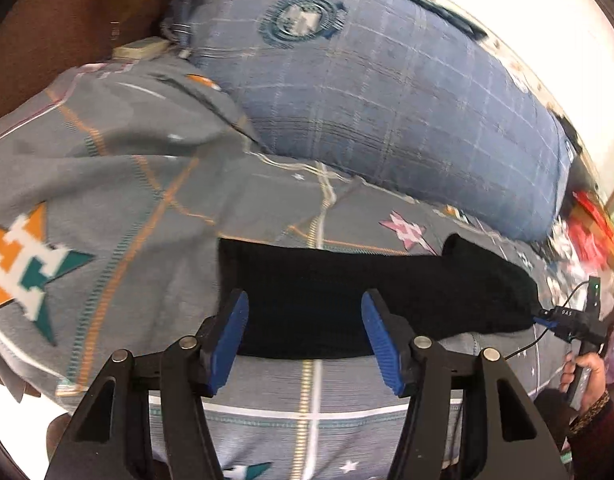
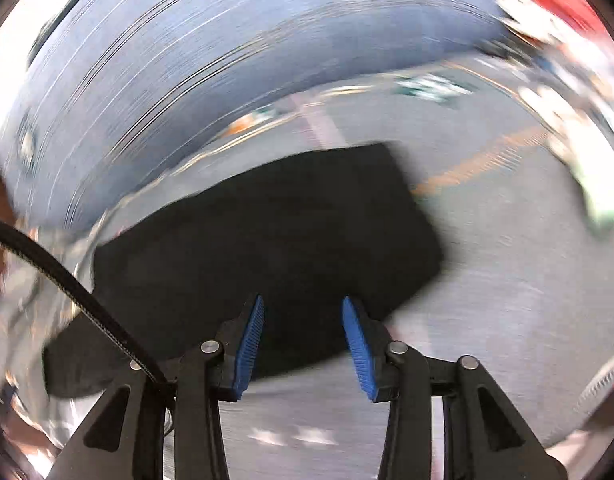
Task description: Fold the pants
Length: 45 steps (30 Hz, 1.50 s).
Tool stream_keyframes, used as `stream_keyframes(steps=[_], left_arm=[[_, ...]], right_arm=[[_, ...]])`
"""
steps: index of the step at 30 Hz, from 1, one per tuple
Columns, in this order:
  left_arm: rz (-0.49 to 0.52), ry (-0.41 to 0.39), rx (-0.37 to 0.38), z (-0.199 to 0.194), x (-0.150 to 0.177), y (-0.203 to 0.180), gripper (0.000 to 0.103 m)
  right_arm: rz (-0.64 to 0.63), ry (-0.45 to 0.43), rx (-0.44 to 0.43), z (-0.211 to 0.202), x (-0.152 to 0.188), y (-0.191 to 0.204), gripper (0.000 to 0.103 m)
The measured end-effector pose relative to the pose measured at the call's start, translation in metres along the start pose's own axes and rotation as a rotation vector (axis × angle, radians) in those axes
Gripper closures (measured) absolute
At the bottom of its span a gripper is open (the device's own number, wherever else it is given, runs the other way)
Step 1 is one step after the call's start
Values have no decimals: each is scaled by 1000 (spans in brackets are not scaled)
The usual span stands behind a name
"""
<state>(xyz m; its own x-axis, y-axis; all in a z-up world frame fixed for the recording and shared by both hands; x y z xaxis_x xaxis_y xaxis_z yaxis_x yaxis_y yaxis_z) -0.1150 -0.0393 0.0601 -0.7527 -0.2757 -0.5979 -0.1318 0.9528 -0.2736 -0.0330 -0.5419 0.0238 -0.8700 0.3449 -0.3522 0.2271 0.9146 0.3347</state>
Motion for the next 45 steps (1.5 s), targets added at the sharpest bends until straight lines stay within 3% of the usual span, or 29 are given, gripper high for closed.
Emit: stream_keyframes(steps=[2, 3, 4, 5, 8, 11, 17, 20, 24, 28, 36, 38, 39, 43, 45], left_arm=[[18, 24, 1, 9, -2, -12, 45], [30, 31, -3, 13, -3, -19, 45], [36, 34, -12, 16, -4, -23, 44], [35, 39, -28, 21, -4, -26, 44], [-15, 60, -24, 28, -1, -20, 44], [-117, 83, -13, 38, 8, 4, 44], [-308, 88, 14, 49, 25, 63, 44], [-341, 84, 49, 57, 31, 76, 44], [-353, 100, 74, 70, 40, 77, 44], [-345, 82, 93, 72, 46, 74, 43], [-404, 48, 187, 68, 59, 87, 43], [-417, 41, 202, 67, 62, 90, 43], [-422, 38, 208, 67, 63, 91, 43], [-433, 35, 222, 60, 70, 97, 43], [-450, 33, 228, 57, 72, 100, 43]], right_arm=[[9, -19, 29, -7, -1, -5, 88], [9, -39, 46, -11, -2, -2, 83], [8, -63, 86, -15, -2, 1, 64], [2, -86, 94, -20, -2, 5, 56], [-22, -113, 7, -30, 4, 20, 52], [-131, -97, -87, -26, 9, 60, 52], [-485, 50, -280, 8, 30, 186, 52], [-706, 150, -356, 35, 52, 273, 51], [-878, 291, -433, 74, 84, 362, 48], [-1032, 419, -439, 121, 109, 438, 42], [-1243, 577, -353, 185, 158, 506, 40], [-1301, 564, -325, 188, 171, 513, 38], [-1327, 564, -323, 187, 176, 514, 39], [-1382, 540, -281, 179, 188, 514, 82], [-1362, 511, -292, 169, 185, 512, 84]])
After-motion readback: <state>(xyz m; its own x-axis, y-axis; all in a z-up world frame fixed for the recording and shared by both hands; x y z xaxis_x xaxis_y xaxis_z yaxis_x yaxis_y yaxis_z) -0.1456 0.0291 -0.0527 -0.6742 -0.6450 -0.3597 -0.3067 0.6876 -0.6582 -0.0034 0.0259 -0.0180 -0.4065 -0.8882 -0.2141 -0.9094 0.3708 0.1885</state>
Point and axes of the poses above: each gripper's, at about its wrist camera, not at the fingertips, and z roughly the way its jaws point, y to its left, x to its underside, the point moved 2 cm from there along z, roughly the way its jaws point, and after that the axes turned 6 degrees about y, right-handed, at the moved point
